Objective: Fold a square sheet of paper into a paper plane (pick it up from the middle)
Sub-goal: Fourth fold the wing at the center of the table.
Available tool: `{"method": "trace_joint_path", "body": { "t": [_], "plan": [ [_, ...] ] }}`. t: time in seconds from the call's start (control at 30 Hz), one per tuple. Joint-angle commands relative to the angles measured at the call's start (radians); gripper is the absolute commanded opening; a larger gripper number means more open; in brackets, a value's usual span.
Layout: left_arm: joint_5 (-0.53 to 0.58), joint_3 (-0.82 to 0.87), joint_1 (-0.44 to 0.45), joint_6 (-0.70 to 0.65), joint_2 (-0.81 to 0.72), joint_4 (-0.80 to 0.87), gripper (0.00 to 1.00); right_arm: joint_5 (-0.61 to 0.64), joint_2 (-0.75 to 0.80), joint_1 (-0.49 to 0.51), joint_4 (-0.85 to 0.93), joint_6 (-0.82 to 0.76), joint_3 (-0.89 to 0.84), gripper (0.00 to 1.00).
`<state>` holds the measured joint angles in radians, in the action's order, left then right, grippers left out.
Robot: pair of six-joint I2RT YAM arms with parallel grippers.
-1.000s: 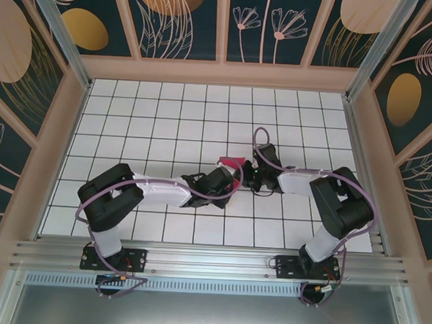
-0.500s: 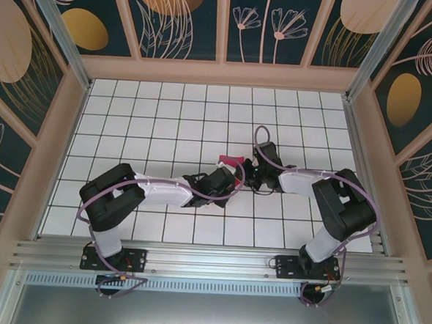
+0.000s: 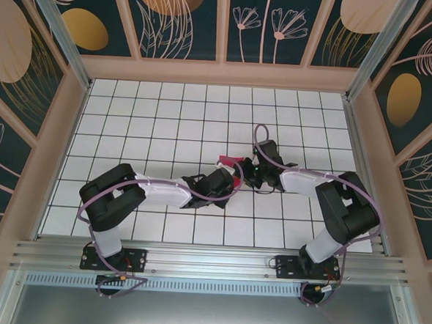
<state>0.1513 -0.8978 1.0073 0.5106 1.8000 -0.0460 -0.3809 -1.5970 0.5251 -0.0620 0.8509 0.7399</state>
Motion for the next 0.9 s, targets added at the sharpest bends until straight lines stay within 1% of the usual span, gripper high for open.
{"method": "trace_joint_path", "body": {
  "t": [0.0,0.13,0.2,0.23,0.37,0.47,0.67,0.87],
  "plan": [
    [-0.072,0.035,-0.024,0.041,-0.029,-0.070,0.00,0.030,0.053,-0.007,0.048,-0.052,0.028,0.37],
    [-0.164,0.094,-0.072,0.079,-0.075,-0.152,0.00,0.041,0.090,-0.019,0.054,-0.070,0.010,0.39],
    [-0.226,0.134,-0.104,0.103,-0.080,-0.211,0.00,0.055,0.117,-0.025,0.055,-0.074,-0.005,0.41],
    [-0.253,0.147,-0.116,0.111,-0.110,-0.231,0.00,0.056,0.128,-0.031,0.055,-0.074,-0.011,0.41],
    [-0.344,0.190,-0.149,0.139,-0.120,-0.305,0.00,0.041,0.150,-0.045,0.045,-0.083,-0.031,0.40],
    [-0.382,0.198,-0.162,0.157,-0.118,-0.336,0.00,0.022,0.136,-0.044,0.040,-0.093,-0.033,0.35],
    [-0.422,0.247,-0.192,0.223,-0.119,-0.422,0.00,-0.030,0.064,-0.033,0.010,-0.104,-0.024,0.18],
    [-0.429,0.305,-0.204,0.279,-0.117,-0.513,0.00,-0.048,-0.023,-0.009,0.005,-0.121,0.022,0.11]
  ]
}}
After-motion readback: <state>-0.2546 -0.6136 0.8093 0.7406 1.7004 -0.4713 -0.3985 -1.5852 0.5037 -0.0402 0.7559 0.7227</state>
